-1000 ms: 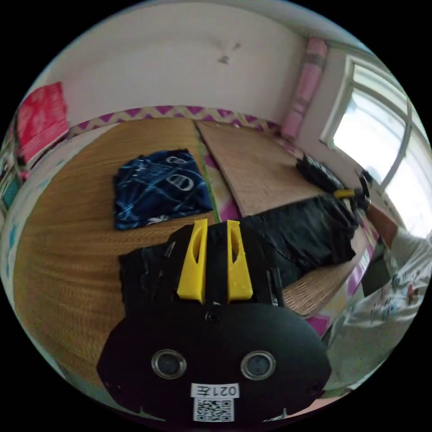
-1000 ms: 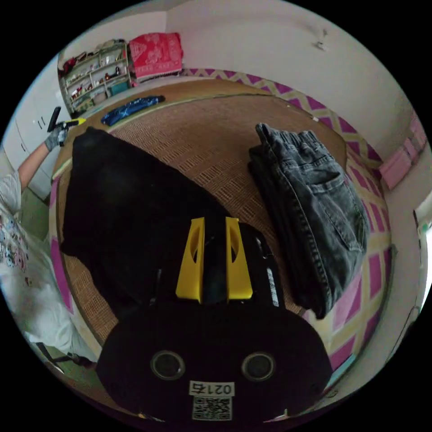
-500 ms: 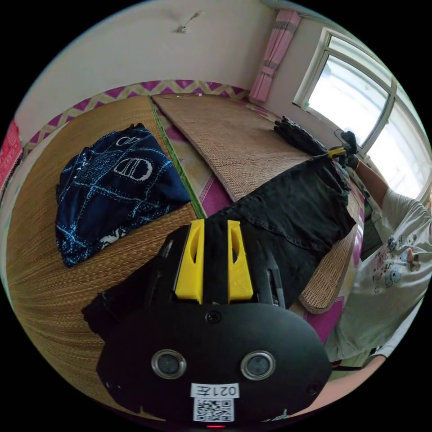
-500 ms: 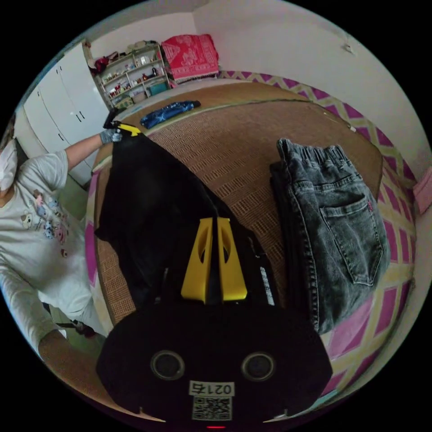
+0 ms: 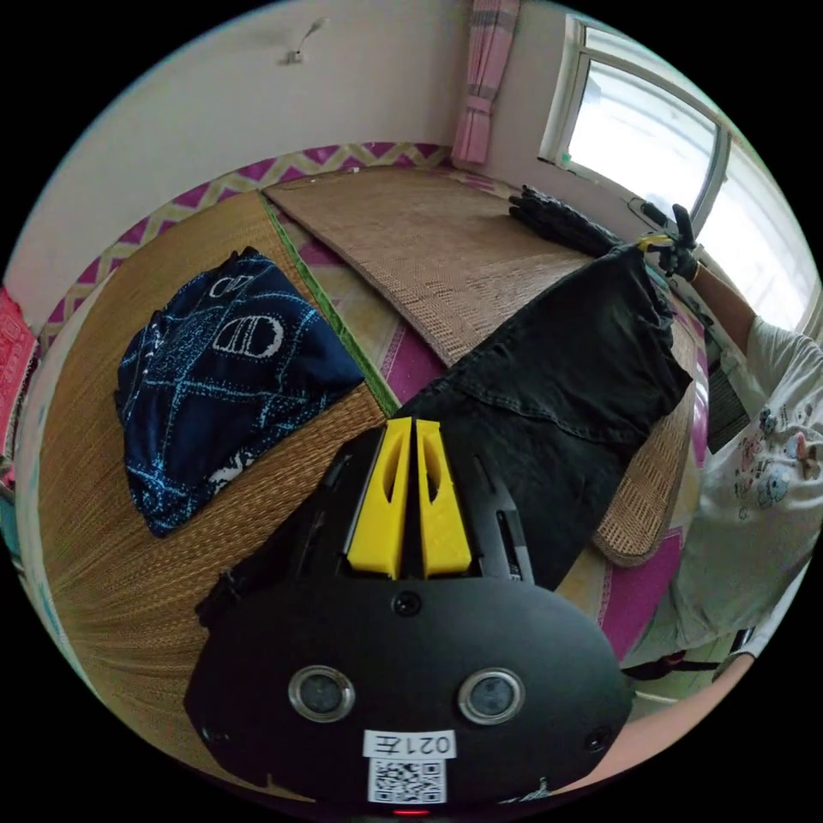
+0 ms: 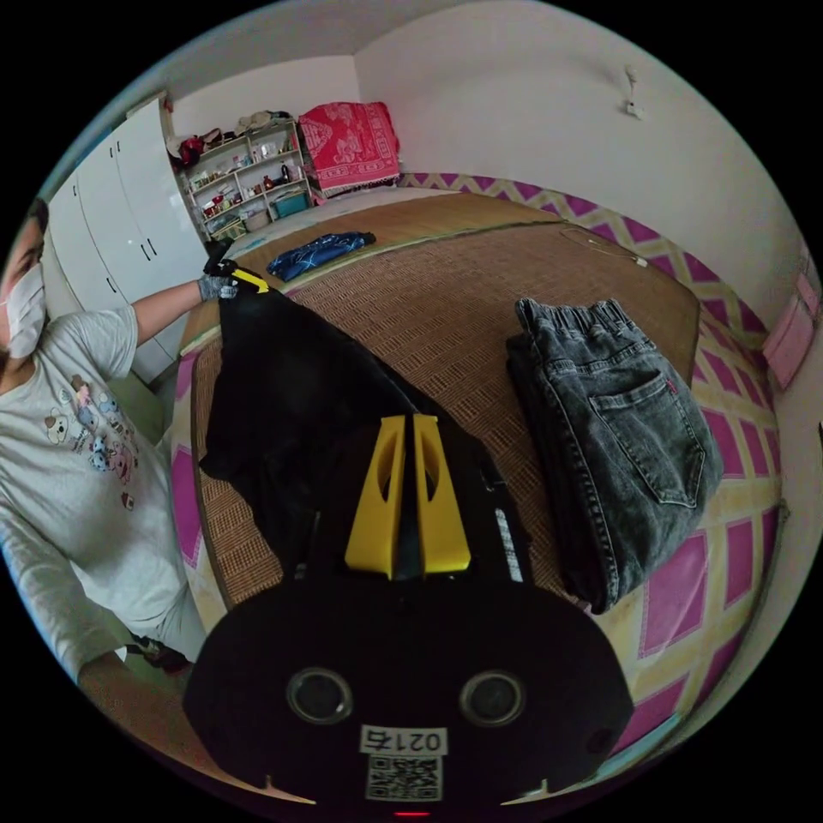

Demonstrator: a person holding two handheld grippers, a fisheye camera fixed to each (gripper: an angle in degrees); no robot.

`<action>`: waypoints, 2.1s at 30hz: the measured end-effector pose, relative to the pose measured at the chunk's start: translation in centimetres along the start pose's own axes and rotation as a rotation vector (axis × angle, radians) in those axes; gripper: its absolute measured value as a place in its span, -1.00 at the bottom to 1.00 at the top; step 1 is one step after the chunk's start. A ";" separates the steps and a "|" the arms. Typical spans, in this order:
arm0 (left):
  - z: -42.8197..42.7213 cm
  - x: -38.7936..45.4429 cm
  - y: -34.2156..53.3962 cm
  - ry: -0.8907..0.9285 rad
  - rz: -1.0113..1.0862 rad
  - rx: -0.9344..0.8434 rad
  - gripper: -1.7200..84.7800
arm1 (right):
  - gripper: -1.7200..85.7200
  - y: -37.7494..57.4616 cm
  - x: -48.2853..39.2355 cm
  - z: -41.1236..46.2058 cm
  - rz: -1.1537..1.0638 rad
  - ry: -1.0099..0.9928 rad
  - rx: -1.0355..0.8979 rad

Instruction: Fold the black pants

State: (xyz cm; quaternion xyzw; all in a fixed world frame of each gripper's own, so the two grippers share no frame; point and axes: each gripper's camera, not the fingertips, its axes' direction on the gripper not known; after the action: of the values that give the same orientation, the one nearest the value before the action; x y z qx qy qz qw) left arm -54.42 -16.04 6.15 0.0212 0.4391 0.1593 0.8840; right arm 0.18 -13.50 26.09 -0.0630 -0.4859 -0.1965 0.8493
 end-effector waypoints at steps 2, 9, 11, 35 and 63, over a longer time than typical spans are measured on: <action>-2.7 0.5 1.3 0.018 0.000 0.078 -0.98 | -0.98 0.5 -0.4 -0.5 -0.002 -0.001 0.006; -14.0 4.8 7.3 0.095 0.084 0.293 -0.98 | -0.98 7.0 -5.1 -7.6 -0.055 -0.065 0.133; -17.5 7.4 10.8 0.119 0.118 0.322 -0.98 | -0.98 10.3 -7.4 -9.6 -0.087 -0.120 0.167; -22.5 5.2 34.8 -0.127 -0.764 0.621 -0.78 | -0.97 36.3 -16.0 -0.5 0.253 -0.314 0.074; -17.5 -10.9 22.3 -0.095 -0.771 0.105 -0.98 | -0.95 34.1 -15.8 1.1 0.290 -0.319 -0.017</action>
State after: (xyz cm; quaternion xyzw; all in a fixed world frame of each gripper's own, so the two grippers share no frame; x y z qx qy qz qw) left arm -80.16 0.07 7.75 -0.0927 0.3810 -0.2083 0.8960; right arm 5.70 22.35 16.07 -0.1697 -0.5984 -0.0637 0.7804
